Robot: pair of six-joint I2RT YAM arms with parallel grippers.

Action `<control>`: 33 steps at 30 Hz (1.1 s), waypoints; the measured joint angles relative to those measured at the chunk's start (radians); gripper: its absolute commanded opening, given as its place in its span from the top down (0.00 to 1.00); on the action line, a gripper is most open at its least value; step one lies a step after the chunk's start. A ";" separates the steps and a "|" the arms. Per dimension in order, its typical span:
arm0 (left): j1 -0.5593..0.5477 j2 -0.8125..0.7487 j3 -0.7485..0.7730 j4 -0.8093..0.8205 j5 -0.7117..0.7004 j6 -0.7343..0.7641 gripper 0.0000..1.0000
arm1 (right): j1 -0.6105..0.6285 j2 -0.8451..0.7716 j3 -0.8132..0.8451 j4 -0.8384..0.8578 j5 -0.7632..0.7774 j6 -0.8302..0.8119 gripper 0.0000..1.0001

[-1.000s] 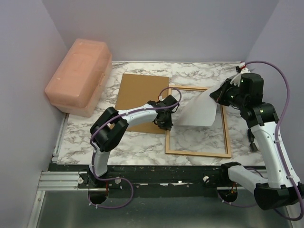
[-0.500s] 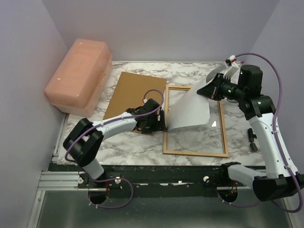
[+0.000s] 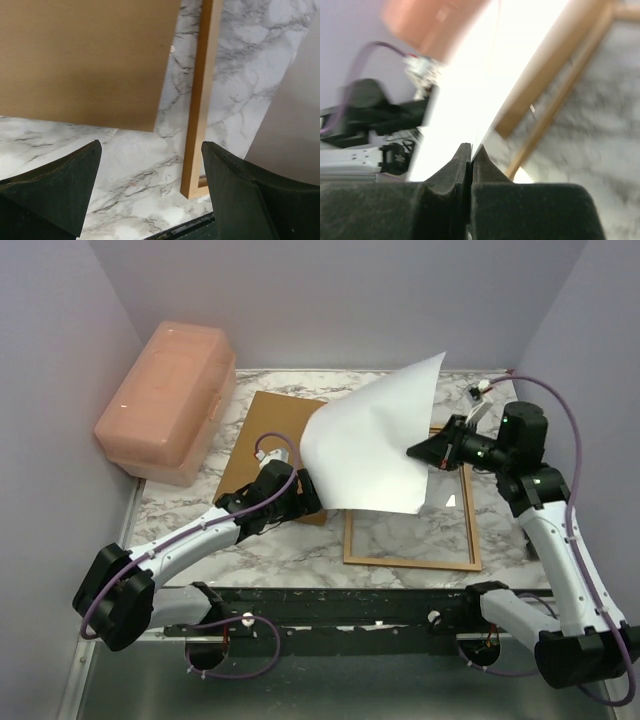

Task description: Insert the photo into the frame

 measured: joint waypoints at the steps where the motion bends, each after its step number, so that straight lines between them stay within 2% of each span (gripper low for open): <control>1: 0.001 -0.013 -0.011 -0.005 -0.016 -0.003 0.16 | -0.001 0.006 -0.055 0.001 0.025 0.004 1.00; 6: 0.013 -0.039 -0.053 -0.007 -0.066 -0.013 0.16 | -0.001 0.117 -0.305 -0.060 0.171 0.034 1.00; 9: 0.016 -0.033 -0.056 -0.009 -0.078 -0.013 0.17 | -0.001 0.177 -0.358 -0.136 0.261 0.037 1.00; 23: 0.019 0.033 -0.054 -0.010 -0.083 -0.011 0.17 | 0.000 0.312 -0.240 -0.240 0.614 0.014 0.99; 33: 0.019 0.136 -0.031 0.010 -0.053 -0.011 0.18 | 0.000 0.345 -0.148 -0.312 0.755 -0.002 0.99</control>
